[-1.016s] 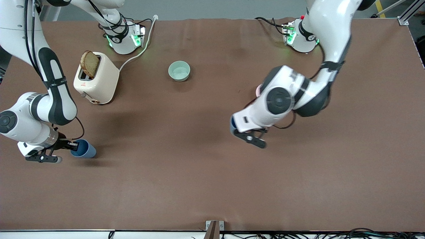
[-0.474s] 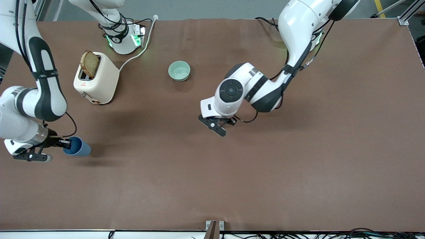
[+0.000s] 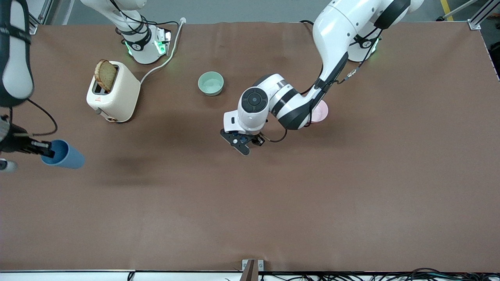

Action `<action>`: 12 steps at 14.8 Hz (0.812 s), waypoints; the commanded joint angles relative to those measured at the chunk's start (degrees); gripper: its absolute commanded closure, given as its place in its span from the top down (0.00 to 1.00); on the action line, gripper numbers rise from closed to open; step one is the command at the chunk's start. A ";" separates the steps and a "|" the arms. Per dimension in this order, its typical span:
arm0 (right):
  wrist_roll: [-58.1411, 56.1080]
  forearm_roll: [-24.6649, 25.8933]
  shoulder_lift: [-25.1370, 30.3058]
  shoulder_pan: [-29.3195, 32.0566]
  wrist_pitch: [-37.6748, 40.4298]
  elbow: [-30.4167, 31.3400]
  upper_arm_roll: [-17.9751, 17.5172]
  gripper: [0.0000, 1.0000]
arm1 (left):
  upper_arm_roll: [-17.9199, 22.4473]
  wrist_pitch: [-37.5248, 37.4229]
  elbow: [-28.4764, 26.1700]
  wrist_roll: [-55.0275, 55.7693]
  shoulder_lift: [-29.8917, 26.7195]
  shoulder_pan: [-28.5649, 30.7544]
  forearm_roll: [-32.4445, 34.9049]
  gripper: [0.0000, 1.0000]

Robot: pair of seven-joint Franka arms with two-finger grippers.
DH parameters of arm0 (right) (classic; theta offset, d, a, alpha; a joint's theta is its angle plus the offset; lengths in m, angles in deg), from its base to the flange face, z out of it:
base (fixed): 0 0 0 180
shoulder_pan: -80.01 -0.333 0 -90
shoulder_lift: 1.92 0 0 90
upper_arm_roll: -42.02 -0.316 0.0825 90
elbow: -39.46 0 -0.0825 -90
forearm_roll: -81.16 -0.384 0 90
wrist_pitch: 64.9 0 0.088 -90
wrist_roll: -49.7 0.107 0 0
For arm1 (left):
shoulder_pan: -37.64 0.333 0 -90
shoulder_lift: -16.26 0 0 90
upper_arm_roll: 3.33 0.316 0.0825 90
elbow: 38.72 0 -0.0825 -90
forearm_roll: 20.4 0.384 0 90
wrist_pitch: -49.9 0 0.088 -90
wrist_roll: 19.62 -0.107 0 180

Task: Stack blue cups with both arms
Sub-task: 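Carry the cup with the left gripper to the table center while the right gripper lifts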

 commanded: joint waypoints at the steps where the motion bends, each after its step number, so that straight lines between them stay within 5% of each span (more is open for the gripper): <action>1: 2.61 -0.71 6.27 -1.52 5.53 1.90 -0.09 0.00 | 0.98 1.21 1.52 0.48 1.73 -0.74 1.76 0.06; 2: 2.62 -0.71 8.29 -1.52 7.90 1.98 -0.09 0.00 | 0.98 1.21 1.44 0.57 1.64 -0.74 1.85 0.21; 3: 2.62 -0.71 9.87 -1.43 9.49 1.98 -0.09 0.00 | 0.98 1.21 1.43 0.83 1.12 -0.66 1.85 0.69; 4: 2.62 -0.71 11.11 -1.35 10.72 1.98 -0.09 0.00 | 0.90 0.43 1.52 1.01 0.07 -0.57 1.85 0.99; 8: 2.09 -0.71 13.84 -1.17 14.69 1.63 0.26 0.00 | 0.72 -11.95 1.70 1.01 -9.23 2.23 1.06 1.00; 12: 2.26 -0.54 13.06 -1.17 17.67 -4.50 0.35 0.00 | 1.16 -18.73 1.17 1.36 -17.76 11.88 1.93 1.00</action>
